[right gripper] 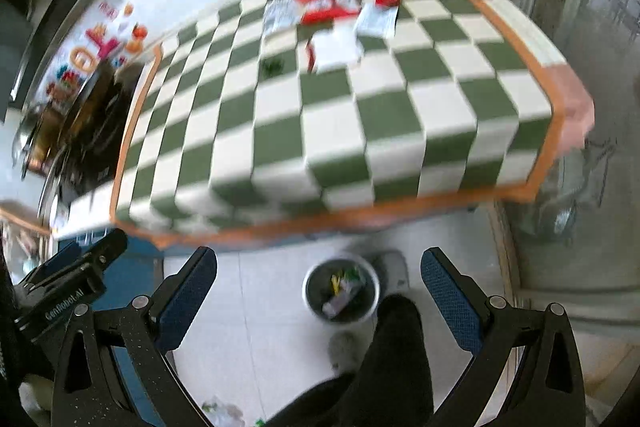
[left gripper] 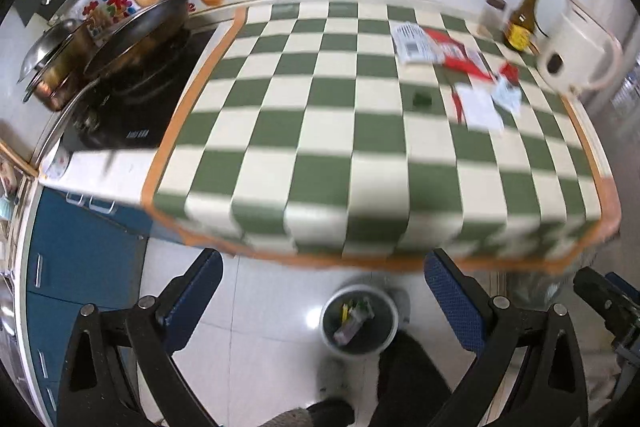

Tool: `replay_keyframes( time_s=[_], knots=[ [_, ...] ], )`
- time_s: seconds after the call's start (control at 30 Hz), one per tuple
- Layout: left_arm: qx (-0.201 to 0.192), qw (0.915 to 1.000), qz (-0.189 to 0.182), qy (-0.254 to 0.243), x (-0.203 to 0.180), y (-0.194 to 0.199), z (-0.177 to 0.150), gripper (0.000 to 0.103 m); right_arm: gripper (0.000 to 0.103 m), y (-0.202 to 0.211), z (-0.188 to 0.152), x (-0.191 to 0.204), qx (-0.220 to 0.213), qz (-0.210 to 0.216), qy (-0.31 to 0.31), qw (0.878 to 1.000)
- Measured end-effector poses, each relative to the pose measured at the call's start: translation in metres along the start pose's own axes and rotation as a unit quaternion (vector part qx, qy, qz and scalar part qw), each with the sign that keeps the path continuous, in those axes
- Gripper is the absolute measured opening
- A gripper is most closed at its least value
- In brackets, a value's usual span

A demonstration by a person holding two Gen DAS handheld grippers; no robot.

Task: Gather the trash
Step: 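Raise both tools back toward the counter, then grasp the green item with the left tool while the right tool grasps a white sachet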

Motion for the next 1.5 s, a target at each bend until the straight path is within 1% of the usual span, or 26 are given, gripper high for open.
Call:
replay_keyframes(
  time_s=[0.07,0.13,0.27,0.3,0.33,0.37,0.4,0.43,0.47,0.53,0.6,0.63,0.67,0.73,0.77,0.8,0.87,0.9,0.93,0.97,1.0,1.03,1.1,1.17,1.27,1.5],
  knots=[
    [0.007,0.9998,0.005,0.016,-0.008,-0.021,0.028,0.103,0.103,-0.017,0.039,-0.013,0.000,0.003,-0.010,1.000],
    [0.016,0.9994,-0.002,0.031,-0.019,-0.043,0.054,0.102,0.103,-0.038,0.082,-0.028,0.009,0.007,-0.027,1.000],
    [0.061,0.9970,-0.017,0.045,-0.051,-0.108,0.104,0.101,0.103,-0.084,0.157,-0.057,0.018,0.010,-0.051,0.999],
    [0.072,0.9961,-0.021,0.047,-0.060,-0.124,0.114,0.095,0.103,-0.098,0.175,-0.064,0.023,0.008,-0.055,0.998],
    [0.082,0.9951,-0.024,0.050,-0.067,-0.139,0.122,0.084,0.103,-0.112,0.194,-0.072,0.027,0.008,-0.062,0.998],
    [0.094,0.9938,-0.027,0.053,-0.076,-0.157,0.131,0.078,0.103,-0.123,0.206,-0.077,0.029,0.008,-0.067,0.997],
    [0.104,0.9927,-0.028,0.055,-0.081,-0.170,0.135,0.067,0.103,-0.137,0.222,-0.084,0.034,0.006,-0.070,0.997],
    [0.114,0.9914,-0.029,0.057,-0.087,-0.184,0.140,0.059,0.103,-0.149,0.235,-0.089,0.039,0.003,-0.071,0.997],
    [0.124,0.9902,-0.029,0.059,-0.093,-0.198,0.145,0.055,0.103,-0.157,0.245,-0.094,0.041,0.001,-0.073,0.996],
    [0.133,0.9889,-0.027,0.060,-0.099,-0.217,0.150,0.035,0.101,-0.180,0.267,-0.101,0.045,-0.002,-0.076,0.996],
    [0.140,0.9876,-0.021,0.067,-0.101,-0.231,0.151,0.023,0.099,-0.201,0.285,-0.105,0.049,-0.007,-0.074,0.996],
    [0.131,0.9889,-0.015,0.070,-0.100,-0.232,0.153,0.022,0.098,-0.214,0.295,-0.105,0.051,-0.009,-0.071,0.996],
    [0.117,0.9910,-0.001,0.066,-0.100,-0.229,0.155,0.021,0.097,-0.222,0.301,-0.103,0.051,-0.013,-0.068,0.996],
    [0.106,0.9922,0.014,0.065,-0.098,-0.226,0.155,0.021,0.093,-0.239,0.312,-0.099,0.049,-0.021,-0.058,0.997],
    [0.102,0.9925,0.019,0.065,-0.097,-0.224,0.155,0.021,0.088,-0.246,0.317,-0.096,0.047,-0.026,-0.053,0.997],
    [0.098,0.9929,0.027,0.062,-0.097,-0.222,0.154,0.020,0.080,-0.255,0.322,-0.093,0.045,-0.035,-0.044,0.997],
    [0.092,0.9934,0.039,0.057,-0.098,-0.218,0.153,0.020,0.070,-0.267,0.326,-0.086,0.043,-0.051,-0.027,0.997],
    [0.090,0.9935,0.044,0.055,-0.098,-0.217,0.153,0.020,0.054,-0.267,0.329,-0.079,0.018,-0.066,-0.004,0.998],
    [0.089,0.9936,0.046,0.053,-0.098,-0.216,0.152,0.020,0.051,-0.269,0.330,-0.073,0.011,-0.084,0.014,0.996],
    [0.087,0.9936,0.050,0.052,-0.098,-0.214,0.151,0.019,0.042,-0.271,0.330,-0.068,-0.003,-0.107,0.030,0.994],
    [0.087,0.9935,0.053,0.051,-0.098,-0.212,0.151,0.019,0.031,-0.273,0.331,-0.066,-0.011,-0.116,0.038,0.992],
    [0.086,0.9935,0.056,0.050,-0.099,-0.212,0.151,0.019,0.025,-0.274,0.331,-0.064,-0.023,-0.124,0.048,0.991],
    [0.084,0.9932,0.061,0.053,-0.097,-0.209,0.150,0.019,0.007,-0.275,0.332,-0.058,-0.032,-0.121,0.059,0.990],
    [0.081,0.9932,0.061,0.057,-0.093,-0.203,0.149,0.018,0.007,-0.275,0.332,-0.055,-0.036,-0.120,0.066,0.990],
    [0.063,0.9944,0.067,0.052,-0.099,-0.190,0.152,0.018,0.006,-0.269,0.332,-0.056,-0.038,-0.101,0.056,0.993],
    [-0.001,0.9969,0.073,0.029,-0.103,-0.141,0.168,0.018,0.006,-0.202,0.320,-0.058,-0.087,-0.090,0.064,0.990]
  ],
)
Point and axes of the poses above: each gripper's, at about its wrist camera, not at the fingertips, and y roughly against the way its jaws point, x to its left, z to its top, the point moved 4 cm from there along -y, roughly the way its jaws point, and after that the axes turned 6 degrees about -z, right-handed, at the moved point
